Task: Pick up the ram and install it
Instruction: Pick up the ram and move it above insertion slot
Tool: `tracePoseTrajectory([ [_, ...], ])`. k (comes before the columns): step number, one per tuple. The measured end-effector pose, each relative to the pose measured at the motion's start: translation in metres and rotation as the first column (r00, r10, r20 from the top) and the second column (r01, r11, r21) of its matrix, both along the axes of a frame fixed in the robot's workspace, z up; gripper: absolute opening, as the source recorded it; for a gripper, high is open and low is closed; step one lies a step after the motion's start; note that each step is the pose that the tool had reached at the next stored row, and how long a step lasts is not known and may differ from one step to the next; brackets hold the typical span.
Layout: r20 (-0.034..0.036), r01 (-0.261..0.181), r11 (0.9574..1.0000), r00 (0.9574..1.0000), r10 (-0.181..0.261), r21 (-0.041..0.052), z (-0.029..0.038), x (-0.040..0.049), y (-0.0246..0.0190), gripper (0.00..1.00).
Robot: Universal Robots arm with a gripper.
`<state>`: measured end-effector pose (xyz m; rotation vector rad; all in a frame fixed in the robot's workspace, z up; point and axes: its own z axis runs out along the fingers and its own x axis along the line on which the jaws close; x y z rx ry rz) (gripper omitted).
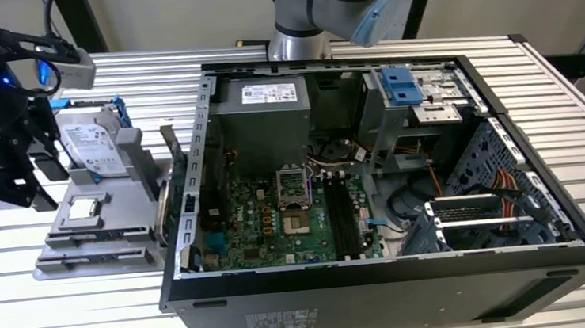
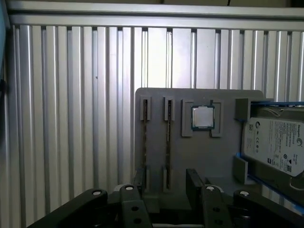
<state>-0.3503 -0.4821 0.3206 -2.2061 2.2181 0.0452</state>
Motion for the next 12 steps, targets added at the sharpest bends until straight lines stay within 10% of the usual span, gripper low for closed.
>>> tracePoseTrajectory([
  [12,0.0,0.0,1.0,1.0,0.0,0.0,-0.0079,0.0,0.0,1.0],
])
